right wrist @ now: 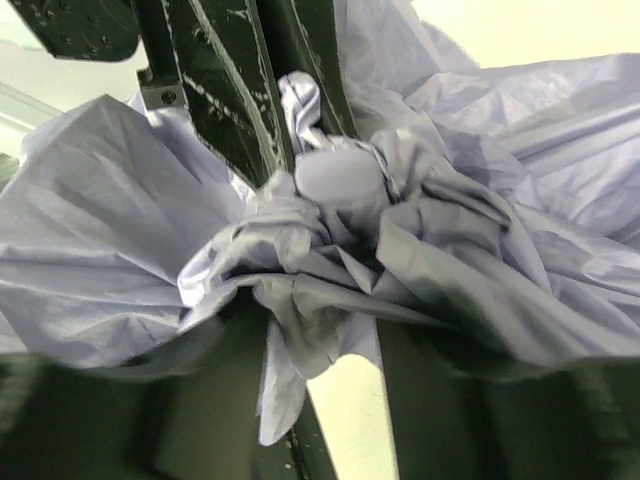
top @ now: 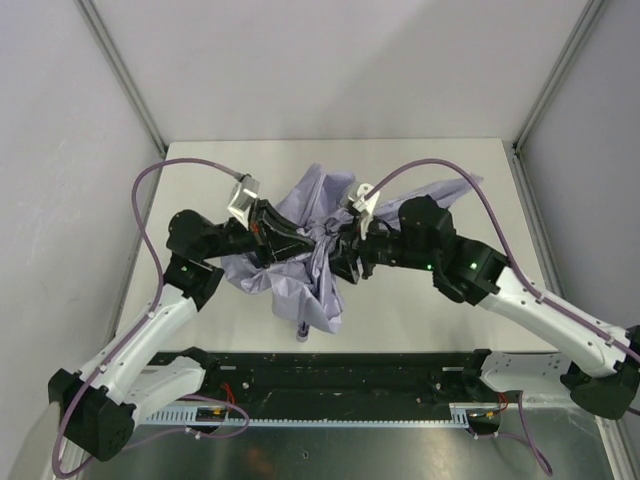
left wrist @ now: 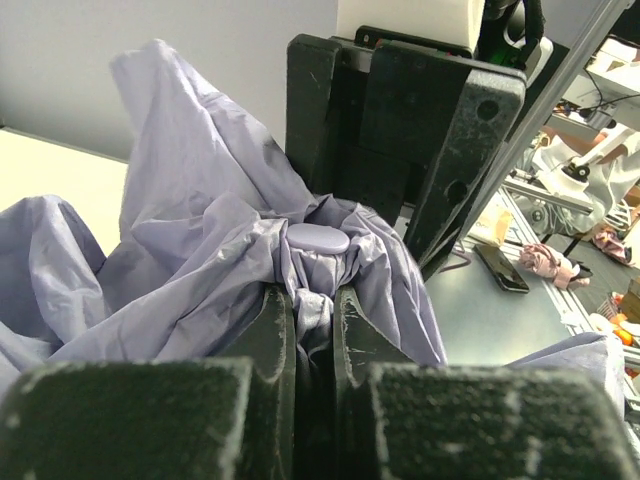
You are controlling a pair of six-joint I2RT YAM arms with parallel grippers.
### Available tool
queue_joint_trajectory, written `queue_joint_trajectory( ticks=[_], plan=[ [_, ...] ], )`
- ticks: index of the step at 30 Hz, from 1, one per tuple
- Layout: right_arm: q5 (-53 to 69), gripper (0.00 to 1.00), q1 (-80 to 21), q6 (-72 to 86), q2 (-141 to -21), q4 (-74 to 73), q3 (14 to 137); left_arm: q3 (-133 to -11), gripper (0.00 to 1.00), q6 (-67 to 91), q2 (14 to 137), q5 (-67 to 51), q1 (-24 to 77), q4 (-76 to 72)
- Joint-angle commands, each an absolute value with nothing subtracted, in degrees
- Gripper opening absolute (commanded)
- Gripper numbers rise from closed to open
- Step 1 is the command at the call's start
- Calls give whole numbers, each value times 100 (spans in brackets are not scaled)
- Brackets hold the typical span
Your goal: Put away the umbrella
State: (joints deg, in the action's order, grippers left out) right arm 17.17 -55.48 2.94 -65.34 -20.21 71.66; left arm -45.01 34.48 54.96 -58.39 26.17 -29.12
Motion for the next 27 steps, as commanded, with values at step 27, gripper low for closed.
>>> queue_joint_trajectory(
  ticks=[27],
  plan=[
    [3063,71,243,3203,-6439,-1591,7845,-4601,0,3705,5127,-5874,2324,-3437]
  ],
)
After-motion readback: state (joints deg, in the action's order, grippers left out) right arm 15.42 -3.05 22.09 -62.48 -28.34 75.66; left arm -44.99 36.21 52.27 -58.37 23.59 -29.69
